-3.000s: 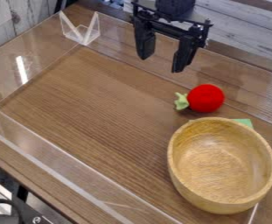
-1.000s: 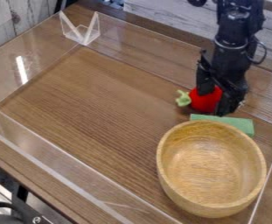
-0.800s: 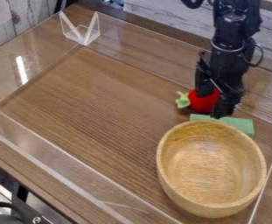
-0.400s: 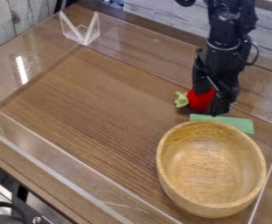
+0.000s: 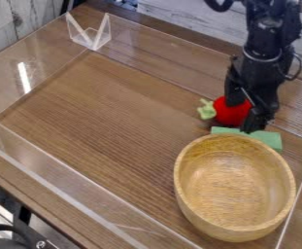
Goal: Move the red object to the left side of the table
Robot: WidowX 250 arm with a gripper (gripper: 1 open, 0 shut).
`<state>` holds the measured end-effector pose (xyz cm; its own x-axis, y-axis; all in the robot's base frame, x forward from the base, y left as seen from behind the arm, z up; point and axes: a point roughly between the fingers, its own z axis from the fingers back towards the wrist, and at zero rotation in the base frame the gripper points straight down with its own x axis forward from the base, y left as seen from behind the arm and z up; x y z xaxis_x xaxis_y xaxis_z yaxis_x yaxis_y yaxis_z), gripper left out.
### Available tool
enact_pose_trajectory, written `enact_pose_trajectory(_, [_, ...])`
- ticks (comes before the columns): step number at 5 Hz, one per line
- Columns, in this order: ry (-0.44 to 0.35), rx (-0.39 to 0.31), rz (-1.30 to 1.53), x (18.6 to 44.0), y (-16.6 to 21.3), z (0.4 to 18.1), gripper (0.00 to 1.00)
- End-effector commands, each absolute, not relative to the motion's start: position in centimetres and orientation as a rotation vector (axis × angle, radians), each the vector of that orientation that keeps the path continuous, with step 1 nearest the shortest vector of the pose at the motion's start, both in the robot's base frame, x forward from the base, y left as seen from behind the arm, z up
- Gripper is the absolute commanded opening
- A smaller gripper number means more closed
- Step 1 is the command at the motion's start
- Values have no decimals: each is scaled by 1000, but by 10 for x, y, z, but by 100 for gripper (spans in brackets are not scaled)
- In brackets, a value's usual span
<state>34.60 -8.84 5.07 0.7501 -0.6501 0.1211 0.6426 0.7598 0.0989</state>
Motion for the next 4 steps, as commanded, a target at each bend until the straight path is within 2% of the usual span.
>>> enact_pose_trajectory(1, [-228,71,-703,348,-88,75,100])
enact_pose_trajectory(4, [-278,120,-698,363,-78,93,100])
